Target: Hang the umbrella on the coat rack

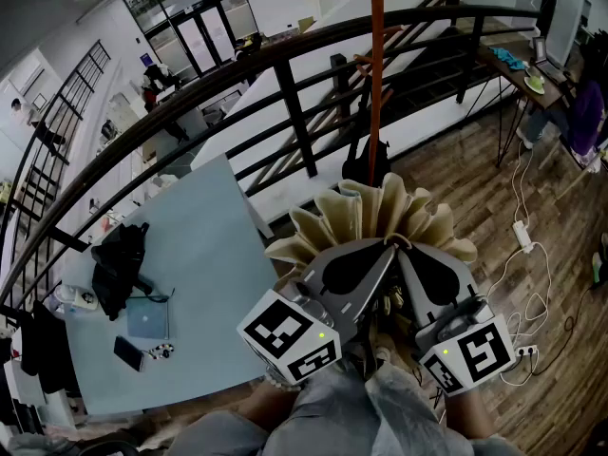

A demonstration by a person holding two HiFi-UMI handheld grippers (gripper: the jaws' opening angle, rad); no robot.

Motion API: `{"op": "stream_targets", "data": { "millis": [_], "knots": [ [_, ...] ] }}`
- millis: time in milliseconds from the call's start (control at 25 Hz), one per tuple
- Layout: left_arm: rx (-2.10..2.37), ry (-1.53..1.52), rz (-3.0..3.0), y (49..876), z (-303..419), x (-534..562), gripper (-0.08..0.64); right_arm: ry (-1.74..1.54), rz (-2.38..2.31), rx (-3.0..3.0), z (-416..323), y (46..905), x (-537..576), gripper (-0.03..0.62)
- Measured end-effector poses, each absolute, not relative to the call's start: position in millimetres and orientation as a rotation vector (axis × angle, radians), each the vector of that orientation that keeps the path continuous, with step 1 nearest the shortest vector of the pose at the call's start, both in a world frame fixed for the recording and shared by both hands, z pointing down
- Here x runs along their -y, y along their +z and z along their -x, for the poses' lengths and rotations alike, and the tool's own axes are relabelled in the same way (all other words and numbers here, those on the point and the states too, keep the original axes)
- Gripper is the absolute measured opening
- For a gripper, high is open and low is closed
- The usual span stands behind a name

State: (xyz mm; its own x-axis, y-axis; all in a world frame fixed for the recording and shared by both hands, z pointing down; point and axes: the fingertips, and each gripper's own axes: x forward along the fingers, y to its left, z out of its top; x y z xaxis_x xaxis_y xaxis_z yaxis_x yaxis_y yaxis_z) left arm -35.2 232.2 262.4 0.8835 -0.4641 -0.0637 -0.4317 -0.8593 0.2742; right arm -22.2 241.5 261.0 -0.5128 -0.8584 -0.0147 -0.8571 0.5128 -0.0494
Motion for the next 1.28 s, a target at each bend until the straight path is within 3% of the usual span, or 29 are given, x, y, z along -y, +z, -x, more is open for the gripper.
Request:
{"op": "stream_targets", "data": {
  "millis": [1280],
  "knots": [
    [0.813, -0.27, -2.806, 247, -9, -254, 0.003, -0.082, 1.396, -2.767, -17, 272, -265, 0.005]
  ]
}}
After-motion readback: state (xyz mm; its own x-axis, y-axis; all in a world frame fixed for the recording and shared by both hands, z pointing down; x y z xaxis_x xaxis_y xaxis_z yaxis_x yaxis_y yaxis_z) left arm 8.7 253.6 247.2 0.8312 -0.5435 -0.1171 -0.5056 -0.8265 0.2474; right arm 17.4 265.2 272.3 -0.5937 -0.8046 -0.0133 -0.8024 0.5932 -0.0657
